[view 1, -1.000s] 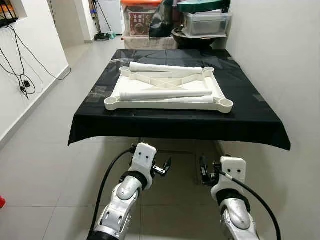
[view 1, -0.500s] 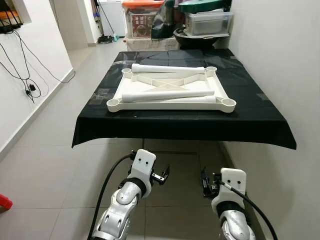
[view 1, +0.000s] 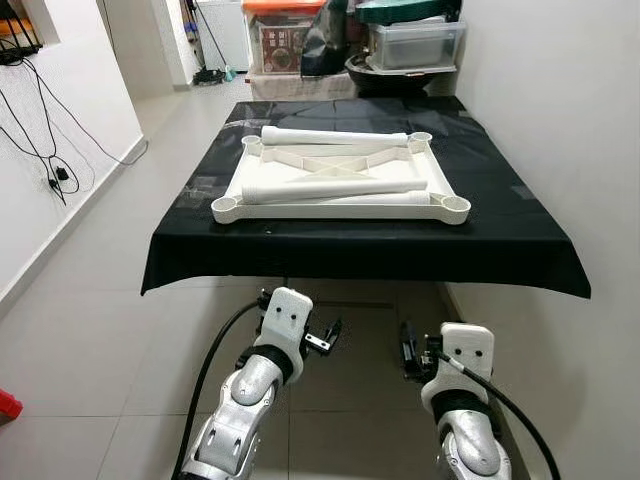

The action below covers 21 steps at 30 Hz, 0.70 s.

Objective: Building children table

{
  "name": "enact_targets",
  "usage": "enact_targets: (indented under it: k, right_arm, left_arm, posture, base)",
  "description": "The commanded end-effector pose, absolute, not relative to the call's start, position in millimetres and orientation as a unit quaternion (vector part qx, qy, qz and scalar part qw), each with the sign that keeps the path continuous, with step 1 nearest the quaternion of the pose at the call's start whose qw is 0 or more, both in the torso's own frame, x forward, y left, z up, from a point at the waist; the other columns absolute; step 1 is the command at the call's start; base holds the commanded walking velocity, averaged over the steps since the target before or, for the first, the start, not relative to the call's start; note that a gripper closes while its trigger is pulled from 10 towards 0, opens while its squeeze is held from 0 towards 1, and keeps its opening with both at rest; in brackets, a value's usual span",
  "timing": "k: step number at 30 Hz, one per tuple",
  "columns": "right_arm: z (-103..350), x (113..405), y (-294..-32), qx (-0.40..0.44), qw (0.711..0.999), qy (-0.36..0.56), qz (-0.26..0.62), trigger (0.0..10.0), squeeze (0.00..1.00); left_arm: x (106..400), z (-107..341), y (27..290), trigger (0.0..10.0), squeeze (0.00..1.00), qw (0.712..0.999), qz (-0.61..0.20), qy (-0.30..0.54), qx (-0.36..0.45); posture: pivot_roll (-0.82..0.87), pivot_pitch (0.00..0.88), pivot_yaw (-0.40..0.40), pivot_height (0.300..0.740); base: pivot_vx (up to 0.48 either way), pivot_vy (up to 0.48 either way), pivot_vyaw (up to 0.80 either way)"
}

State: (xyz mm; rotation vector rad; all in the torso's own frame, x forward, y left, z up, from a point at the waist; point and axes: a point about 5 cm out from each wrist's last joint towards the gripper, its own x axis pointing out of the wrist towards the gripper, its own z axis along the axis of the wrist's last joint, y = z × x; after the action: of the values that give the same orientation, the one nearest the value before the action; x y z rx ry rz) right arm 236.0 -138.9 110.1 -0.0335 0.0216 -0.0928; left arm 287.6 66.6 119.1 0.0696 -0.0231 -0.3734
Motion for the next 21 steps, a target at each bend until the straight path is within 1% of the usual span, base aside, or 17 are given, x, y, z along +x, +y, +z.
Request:
enact_targets:
  k: [1,9,17,21]
  right_arm:
    - [112.7,234.2,-133.7,-0.004,0.999,0.003,-0.032,10.0,0.00]
    - [114.7,238.5,-138.5,-0.006,0.999,-0.010,-0.042,10.0,0.00]
    - [115.8,241.2,-138.4,-0.015,0.999,-0.016,-0.040,10.0,0.00]
    - [114.9,241.2,-139.5,-0.011,0.999,-0.014,-0.046,10.0,0.00]
  left_arm:
    - [286.3,118.3,69.5,10.0,0.00,0.983,-0.176,-0.013,0.041]
    - [288.1,117.2,64.7,10.0,0.00,0.982,-0.187,-0.013,0.036]
    - [289.8,116.3,61.3,10.0,0.00,0.980,-0.195,-0.009,0.038]
    - [290.1,115.5,60.7,10.0,0.00,0.980,-0.197,-0.006,0.038]
  posture:
    - [0.06,0.000,0.004,0.740]
    - [0.05,0.000,0.002,0.740]
    - [0.06,0.000,-0.002,0.740]
    - [0.06,0.000,0.004,0.740]
  base:
    - [0.000,0.000,0.00]
    - [0.000,0.000,0.00]
    - [0.000,0.000,0.77]
    - [0.000,0.000,0.00]
